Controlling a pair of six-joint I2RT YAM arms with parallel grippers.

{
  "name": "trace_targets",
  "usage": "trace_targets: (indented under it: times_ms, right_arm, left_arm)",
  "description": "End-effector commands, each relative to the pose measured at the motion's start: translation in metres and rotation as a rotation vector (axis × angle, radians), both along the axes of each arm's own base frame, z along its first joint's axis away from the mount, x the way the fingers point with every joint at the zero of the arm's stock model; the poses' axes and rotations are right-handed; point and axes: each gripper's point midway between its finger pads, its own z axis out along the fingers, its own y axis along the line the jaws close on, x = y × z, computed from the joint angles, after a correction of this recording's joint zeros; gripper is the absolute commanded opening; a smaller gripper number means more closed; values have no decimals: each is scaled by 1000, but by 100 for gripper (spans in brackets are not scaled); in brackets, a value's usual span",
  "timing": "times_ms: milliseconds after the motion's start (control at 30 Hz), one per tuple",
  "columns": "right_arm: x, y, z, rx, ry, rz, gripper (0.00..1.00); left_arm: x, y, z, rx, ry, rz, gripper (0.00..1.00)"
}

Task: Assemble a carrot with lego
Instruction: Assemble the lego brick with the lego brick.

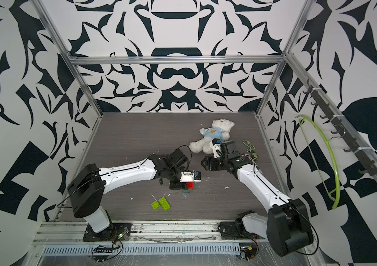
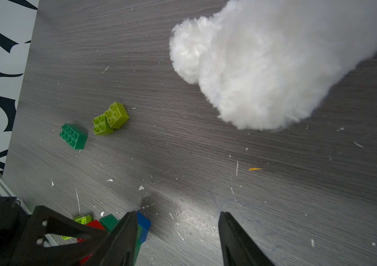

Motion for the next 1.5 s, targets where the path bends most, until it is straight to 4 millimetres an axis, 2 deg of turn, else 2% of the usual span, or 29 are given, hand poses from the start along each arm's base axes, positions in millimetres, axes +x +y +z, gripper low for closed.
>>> trace_targets:
  times_ms: [0, 167, 633, 833, 1000, 1300, 1467]
  right_arm:
    - [4, 1, 6, 13, -26, 3, 61]
    - [4, 2, 6, 13, -26, 4, 61]
    - [5, 1, 5, 11, -25, 2, 61]
    - [5, 2, 4, 12, -22, 2, 61]
    - [5, 2, 5, 12, -26, 3, 61]
    - [4, 1, 4, 10, -22, 3, 61]
    - [5, 1, 4, 4, -24, 2, 61]
  left_arm:
    - [-2, 8, -9, 77, 50, 25, 28]
    - [3, 9, -9, 119, 55, 46, 26]
    - [-4, 14, -33, 274, 21, 18, 21]
    - [3, 7, -26, 256, -11, 39, 20]
    - [2, 14, -33, 302, -3, 38, 19]
    - [-17, 34, -62, 305, 140, 85, 16]
    - [-16, 44, -72, 328, 144, 110, 15]
